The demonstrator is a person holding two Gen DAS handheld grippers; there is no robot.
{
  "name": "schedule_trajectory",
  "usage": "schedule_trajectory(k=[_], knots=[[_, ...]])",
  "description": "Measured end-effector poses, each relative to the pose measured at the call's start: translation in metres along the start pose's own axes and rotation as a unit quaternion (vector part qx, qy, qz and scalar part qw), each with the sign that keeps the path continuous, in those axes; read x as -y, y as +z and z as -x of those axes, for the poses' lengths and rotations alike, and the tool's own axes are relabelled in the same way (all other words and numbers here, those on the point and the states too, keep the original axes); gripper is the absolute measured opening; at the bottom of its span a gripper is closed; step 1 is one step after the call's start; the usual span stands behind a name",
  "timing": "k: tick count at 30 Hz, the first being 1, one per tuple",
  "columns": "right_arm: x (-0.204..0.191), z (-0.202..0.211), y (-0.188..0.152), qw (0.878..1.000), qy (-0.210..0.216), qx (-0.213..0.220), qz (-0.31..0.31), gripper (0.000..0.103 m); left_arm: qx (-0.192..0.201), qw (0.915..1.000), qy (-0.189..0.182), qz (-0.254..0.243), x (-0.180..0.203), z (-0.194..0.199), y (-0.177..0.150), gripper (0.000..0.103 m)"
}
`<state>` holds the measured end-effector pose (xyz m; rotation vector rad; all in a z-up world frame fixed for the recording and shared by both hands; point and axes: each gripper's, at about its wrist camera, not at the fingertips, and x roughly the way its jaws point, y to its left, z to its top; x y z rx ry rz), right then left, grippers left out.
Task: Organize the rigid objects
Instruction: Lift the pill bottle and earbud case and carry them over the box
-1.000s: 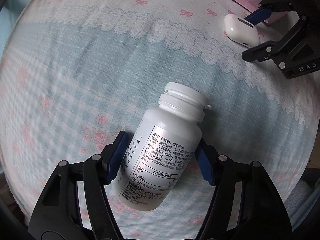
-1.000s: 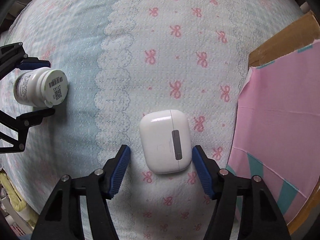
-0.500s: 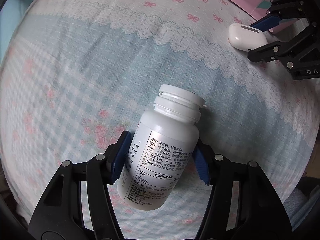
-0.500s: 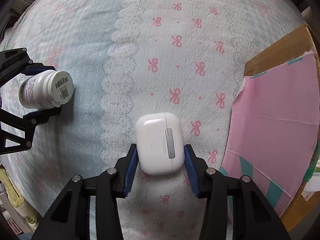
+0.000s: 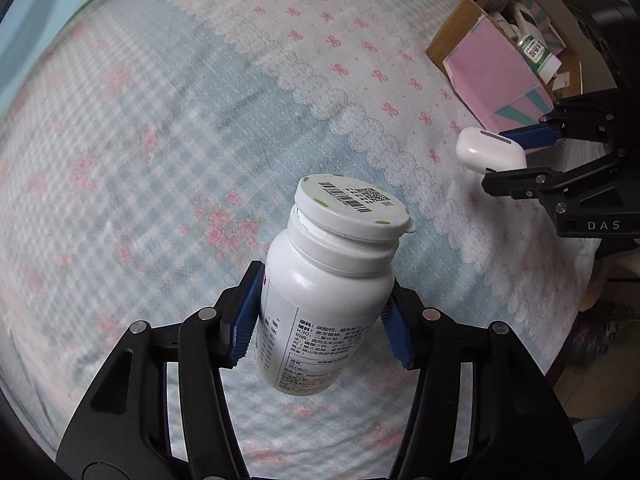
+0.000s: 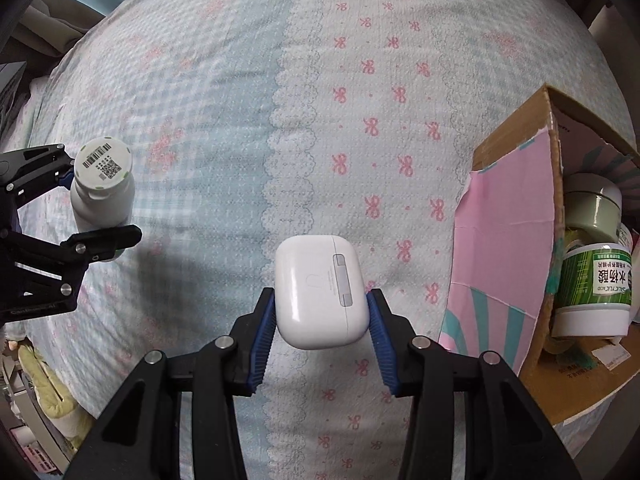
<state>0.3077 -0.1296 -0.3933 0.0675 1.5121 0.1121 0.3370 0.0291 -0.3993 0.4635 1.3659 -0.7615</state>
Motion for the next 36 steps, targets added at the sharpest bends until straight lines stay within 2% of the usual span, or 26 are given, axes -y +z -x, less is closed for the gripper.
schedule_trajectory(k=[5, 8, 14, 21, 29, 36], knots=[[-0.003, 0.033, -0.022, 1.000, 0.010, 0.028, -0.009, 0.041, 0.025, 0.9993, -0.013, 0.022, 0.008, 0.038, -0.001, 0.051], [0.004, 0.055, -0.024, 0.998, 0.021, 0.052, -0.022, 0.041, 0.041, 0.9986, -0.017, 0.029, 0.025, 0.062, 0.004, 0.051], [0.013, 0.104, -0.032, 0.992, 0.043, 0.103, -0.060, 0.041, 0.083, 0.9961, -0.021, 0.023, 0.065, 0.111, 0.032, 0.051], [0.057, 0.164, -0.051, 0.986, 0.049, 0.142, -0.072, 0.041, 0.120, 0.9922, -0.019, 0.025, 0.120, 0.155, 0.066, 0.051], [0.138, 0.217, -0.065, 0.986, 0.046, 0.159, -0.034, 0.041, 0.152, 0.9855, -0.015, 0.073, 0.187, 0.165, 0.108, 0.050], [0.216, 0.214, -0.073, 0.990, 0.033, 0.138, -0.014, 0.041, 0.152, 0.9815, -0.033, 0.112, 0.234, 0.131, 0.158, 0.050]])
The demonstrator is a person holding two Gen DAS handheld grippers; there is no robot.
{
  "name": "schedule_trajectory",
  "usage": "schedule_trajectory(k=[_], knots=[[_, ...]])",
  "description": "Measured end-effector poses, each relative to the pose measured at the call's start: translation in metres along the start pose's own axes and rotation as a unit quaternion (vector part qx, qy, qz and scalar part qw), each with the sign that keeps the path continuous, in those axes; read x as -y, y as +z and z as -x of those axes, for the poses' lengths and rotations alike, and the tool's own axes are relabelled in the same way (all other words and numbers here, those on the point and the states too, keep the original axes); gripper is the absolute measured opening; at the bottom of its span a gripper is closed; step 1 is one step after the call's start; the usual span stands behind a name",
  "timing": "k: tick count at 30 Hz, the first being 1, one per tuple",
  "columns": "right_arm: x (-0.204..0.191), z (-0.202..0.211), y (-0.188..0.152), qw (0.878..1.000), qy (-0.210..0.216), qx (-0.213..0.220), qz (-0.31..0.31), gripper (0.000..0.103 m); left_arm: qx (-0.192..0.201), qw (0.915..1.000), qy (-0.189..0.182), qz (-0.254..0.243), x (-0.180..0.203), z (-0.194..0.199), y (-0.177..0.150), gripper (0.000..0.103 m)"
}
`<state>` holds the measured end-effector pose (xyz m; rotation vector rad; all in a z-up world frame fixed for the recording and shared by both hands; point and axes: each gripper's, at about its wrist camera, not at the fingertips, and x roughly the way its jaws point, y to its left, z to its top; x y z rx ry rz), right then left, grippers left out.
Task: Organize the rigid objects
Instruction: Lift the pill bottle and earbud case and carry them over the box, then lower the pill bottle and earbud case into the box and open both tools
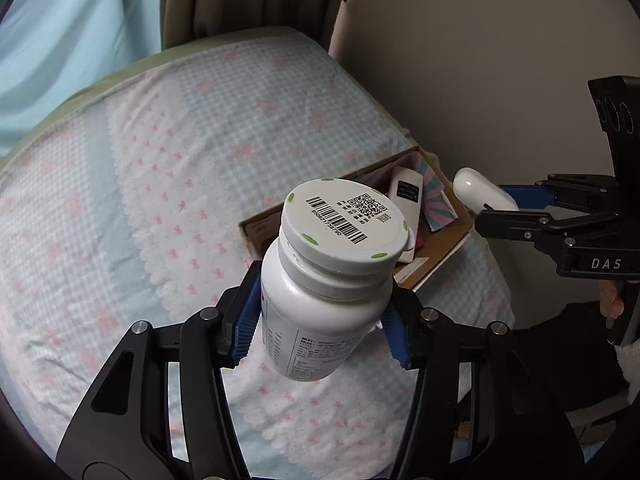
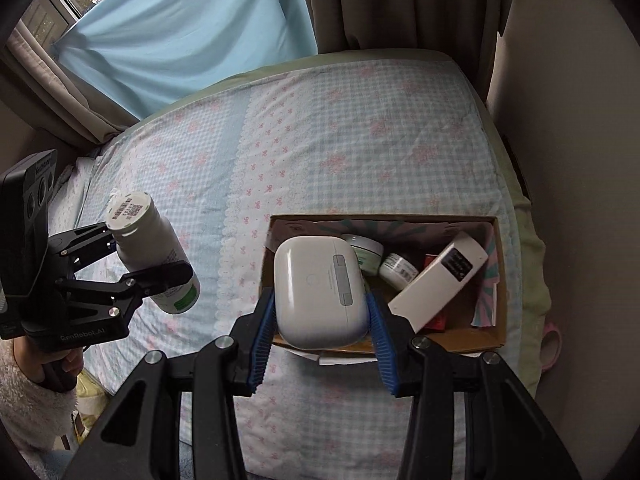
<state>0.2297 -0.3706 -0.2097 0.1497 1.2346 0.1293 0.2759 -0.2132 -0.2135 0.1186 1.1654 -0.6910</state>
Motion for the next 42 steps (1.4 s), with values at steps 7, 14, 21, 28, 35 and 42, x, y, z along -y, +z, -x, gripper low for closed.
schedule_trajectory(k=[7, 14, 21, 28, 35, 42], knots=[[0.057, -0.039, -0.011, 0.999, 0.007, -0.049, 0.018, 0.041, -0.032, 0.9991, -0.003, 0.029, 0.019, -0.070, 0.014, 0.049], [0.084, -0.093, -0.012, 0.996, 0.037, -0.083, 0.006, 0.041, -0.065, 0.9963, 0.017, 0.054, -0.001, -0.127, 0.025, 0.048], [0.077, -0.140, -0.015, 0.992, 0.071, -0.106, 0.004, 0.041, -0.083, 0.9941, 0.042, 0.055, -0.019, -0.152, 0.032, 0.048], [0.066, -0.163, -0.014, 0.989, 0.077, -0.126, 0.011, 0.048, -0.104, 0.9913, 0.069, 0.042, -0.023, -0.161, 0.035, 0.050], [0.062, -0.145, -0.023, 0.993, 0.019, -0.104, 0.053, 0.102, -0.087, 0.9939, 0.061, 0.030, -0.020, -0.135, 0.032, 0.103], [0.067, -0.135, -0.032, 0.996, 0.010, -0.089, 0.027, 0.102, -0.081, 0.9934, 0.070, 0.042, -0.023, -0.119, 0.022, 0.103]])
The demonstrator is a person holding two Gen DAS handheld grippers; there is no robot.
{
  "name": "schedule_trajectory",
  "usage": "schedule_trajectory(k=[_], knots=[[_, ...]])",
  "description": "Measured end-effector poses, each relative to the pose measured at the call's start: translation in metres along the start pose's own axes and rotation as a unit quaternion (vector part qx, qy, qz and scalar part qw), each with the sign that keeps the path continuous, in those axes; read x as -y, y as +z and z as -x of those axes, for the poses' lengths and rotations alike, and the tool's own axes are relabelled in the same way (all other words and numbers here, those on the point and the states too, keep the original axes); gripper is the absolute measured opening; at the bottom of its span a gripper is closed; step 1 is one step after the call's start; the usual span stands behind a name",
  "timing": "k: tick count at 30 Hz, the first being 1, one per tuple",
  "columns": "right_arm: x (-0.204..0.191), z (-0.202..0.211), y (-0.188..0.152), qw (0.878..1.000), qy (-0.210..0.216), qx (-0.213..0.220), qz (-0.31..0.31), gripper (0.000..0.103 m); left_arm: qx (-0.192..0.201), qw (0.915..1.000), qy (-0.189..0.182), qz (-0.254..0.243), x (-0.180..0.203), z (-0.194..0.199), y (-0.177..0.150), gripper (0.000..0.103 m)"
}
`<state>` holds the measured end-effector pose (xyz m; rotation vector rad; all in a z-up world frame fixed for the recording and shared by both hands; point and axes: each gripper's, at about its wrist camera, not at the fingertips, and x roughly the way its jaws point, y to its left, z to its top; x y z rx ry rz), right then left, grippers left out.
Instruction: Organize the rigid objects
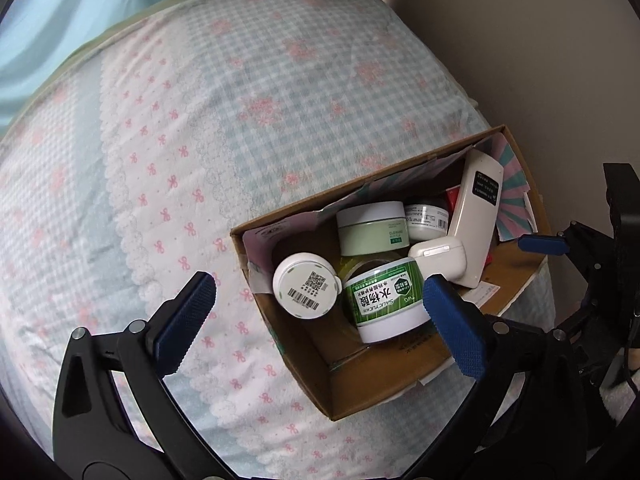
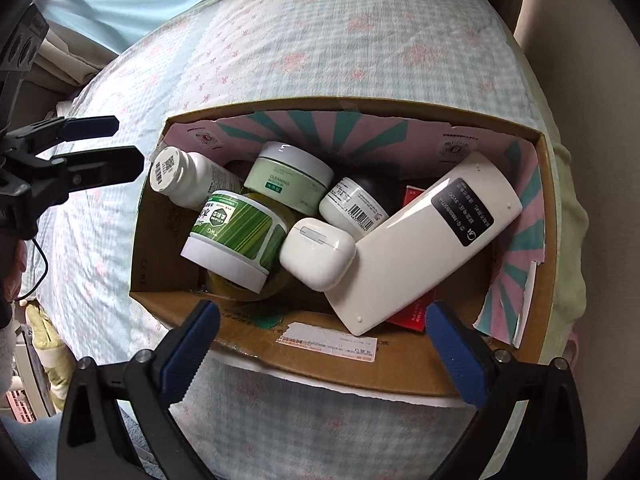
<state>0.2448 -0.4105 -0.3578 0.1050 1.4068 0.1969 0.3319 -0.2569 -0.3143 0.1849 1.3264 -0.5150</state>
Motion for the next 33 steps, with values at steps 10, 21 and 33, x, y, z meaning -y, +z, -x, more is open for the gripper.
schedule_trajectory(k=[10, 21, 33], knots=[[-0.019, 0.023, -0.005, 1.000, -0.008, 0.025, -0.007, 0.102, 0.027, 0.9996, 0.007, 0.000, -0.004, 0.032, -0.026, 0.103], [-0.084, 0.090, -0.026, 0.997, -0.019, 0.078, -0.002, 0.102, 0.089, 0.9958, 0.004, 0.023, -0.030, 0.126, -0.089, 0.103], [-0.220, 0.229, -0.032, 0.977, -0.040, 0.209, 0.030, 0.102, 0.246, 0.9607, 0.087, 0.093, -0.080, 0.319, -0.175, 0.103]])
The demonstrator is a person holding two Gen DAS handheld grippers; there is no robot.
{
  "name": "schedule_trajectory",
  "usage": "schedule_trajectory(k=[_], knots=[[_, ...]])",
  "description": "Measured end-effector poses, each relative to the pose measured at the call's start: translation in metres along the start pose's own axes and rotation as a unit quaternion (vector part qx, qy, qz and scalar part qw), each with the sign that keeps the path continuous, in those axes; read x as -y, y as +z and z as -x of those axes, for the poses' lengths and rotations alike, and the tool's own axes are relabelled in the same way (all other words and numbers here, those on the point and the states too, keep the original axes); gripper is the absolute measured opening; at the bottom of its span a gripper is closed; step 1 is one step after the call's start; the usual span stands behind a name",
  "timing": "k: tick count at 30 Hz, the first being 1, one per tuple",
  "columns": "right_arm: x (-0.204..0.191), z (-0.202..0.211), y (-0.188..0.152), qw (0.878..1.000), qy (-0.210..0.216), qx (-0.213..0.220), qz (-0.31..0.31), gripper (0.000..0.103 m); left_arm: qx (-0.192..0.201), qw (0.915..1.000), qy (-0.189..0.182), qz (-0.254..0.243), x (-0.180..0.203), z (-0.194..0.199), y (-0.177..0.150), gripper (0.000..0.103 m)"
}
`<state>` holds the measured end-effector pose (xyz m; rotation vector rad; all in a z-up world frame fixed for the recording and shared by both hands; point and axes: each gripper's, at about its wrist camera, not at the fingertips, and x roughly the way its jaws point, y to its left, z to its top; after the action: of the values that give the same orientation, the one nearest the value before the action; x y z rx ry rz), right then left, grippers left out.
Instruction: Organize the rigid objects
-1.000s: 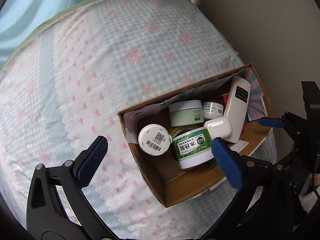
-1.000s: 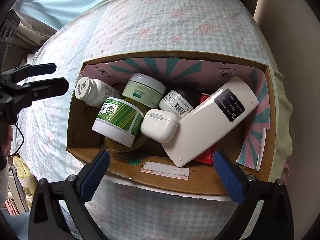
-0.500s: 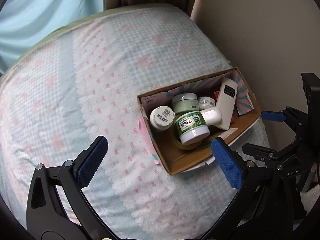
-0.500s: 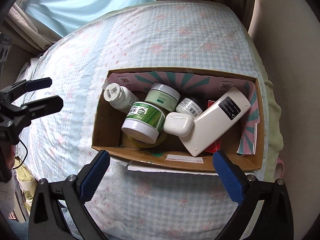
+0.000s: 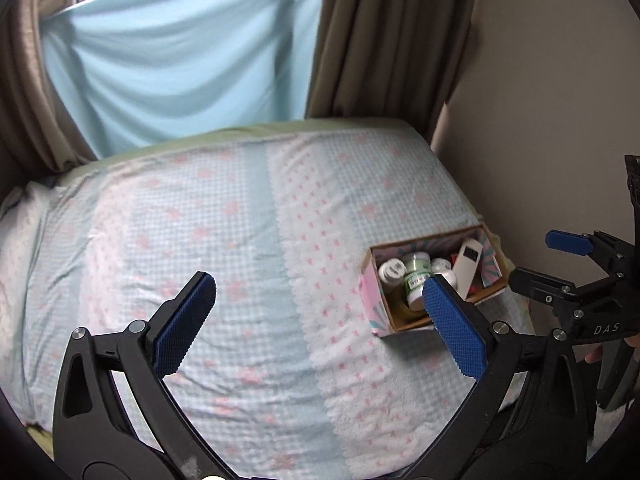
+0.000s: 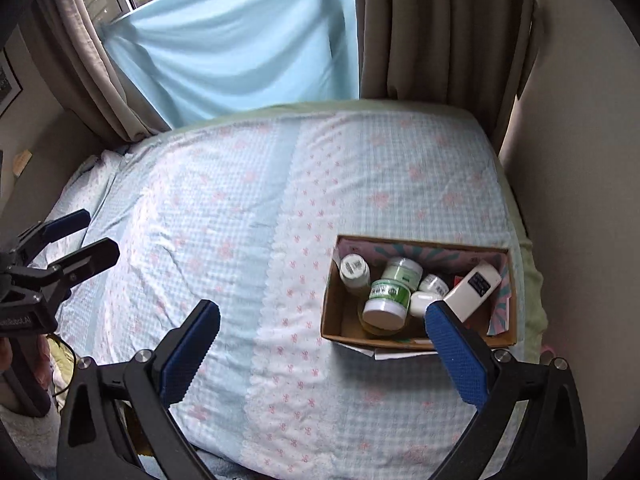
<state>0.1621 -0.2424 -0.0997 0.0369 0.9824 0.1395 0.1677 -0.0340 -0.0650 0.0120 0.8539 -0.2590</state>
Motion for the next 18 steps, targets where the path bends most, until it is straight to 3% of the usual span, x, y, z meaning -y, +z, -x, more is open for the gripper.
schedule_trajectory(k=[5, 8, 18], knots=[[-0.032, 0.061, 0.020, 0.996, -0.039, 0.086, -0.005, 0.102, 0.074, 0.9963, 0.027, 0.035, -0.025, 0.067, 0.003, 0.103], [-0.041, 0.082, 0.020, 0.992, -0.053, 0.117, -0.014, 0.102, 0.106, 0.9931, 0.034, 0.038, -0.029, 0.094, -0.006, 0.103], [-0.058, 0.107, -0.002, 0.981, -0.088, 0.173, -0.010, 0.102, 0.165, 0.9849, 0.050, 0.014, -0.020, 0.127, -0.035, 0.103]])
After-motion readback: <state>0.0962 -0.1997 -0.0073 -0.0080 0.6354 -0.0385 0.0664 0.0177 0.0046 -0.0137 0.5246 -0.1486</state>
